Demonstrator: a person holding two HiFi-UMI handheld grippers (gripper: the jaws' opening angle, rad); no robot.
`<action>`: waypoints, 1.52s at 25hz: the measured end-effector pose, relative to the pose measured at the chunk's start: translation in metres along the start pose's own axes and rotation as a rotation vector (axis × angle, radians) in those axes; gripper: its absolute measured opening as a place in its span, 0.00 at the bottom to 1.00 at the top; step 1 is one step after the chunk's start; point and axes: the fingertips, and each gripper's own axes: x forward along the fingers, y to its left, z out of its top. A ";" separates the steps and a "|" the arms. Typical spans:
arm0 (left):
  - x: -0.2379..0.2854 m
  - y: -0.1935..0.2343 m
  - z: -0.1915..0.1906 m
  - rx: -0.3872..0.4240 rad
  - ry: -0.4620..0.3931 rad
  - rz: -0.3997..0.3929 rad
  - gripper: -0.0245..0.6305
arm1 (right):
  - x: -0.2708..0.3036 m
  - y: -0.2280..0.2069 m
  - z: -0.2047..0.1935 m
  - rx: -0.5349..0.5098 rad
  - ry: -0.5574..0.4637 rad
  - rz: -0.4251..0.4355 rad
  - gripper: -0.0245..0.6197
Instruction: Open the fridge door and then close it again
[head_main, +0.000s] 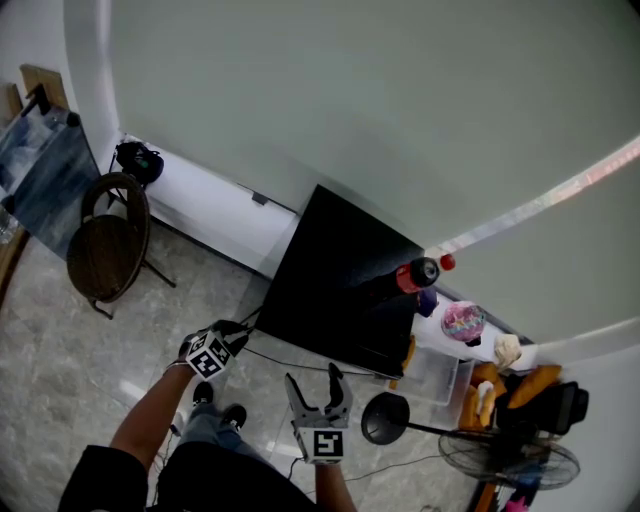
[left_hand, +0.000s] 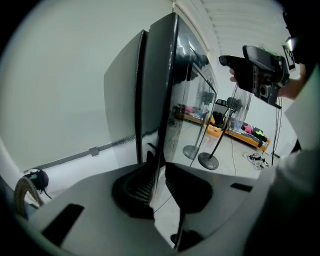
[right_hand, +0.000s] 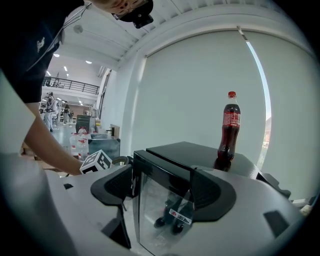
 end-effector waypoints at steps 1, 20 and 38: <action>0.000 0.000 0.000 -0.003 0.000 0.003 0.14 | 0.000 0.000 0.000 -0.005 0.003 0.003 0.61; -0.038 -0.079 -0.043 0.000 0.035 -0.046 0.13 | -0.006 0.023 -0.020 -0.095 0.042 0.066 0.55; -0.052 -0.143 -0.066 0.044 0.059 -0.047 0.15 | -0.048 0.043 -0.032 -0.181 0.033 0.169 0.49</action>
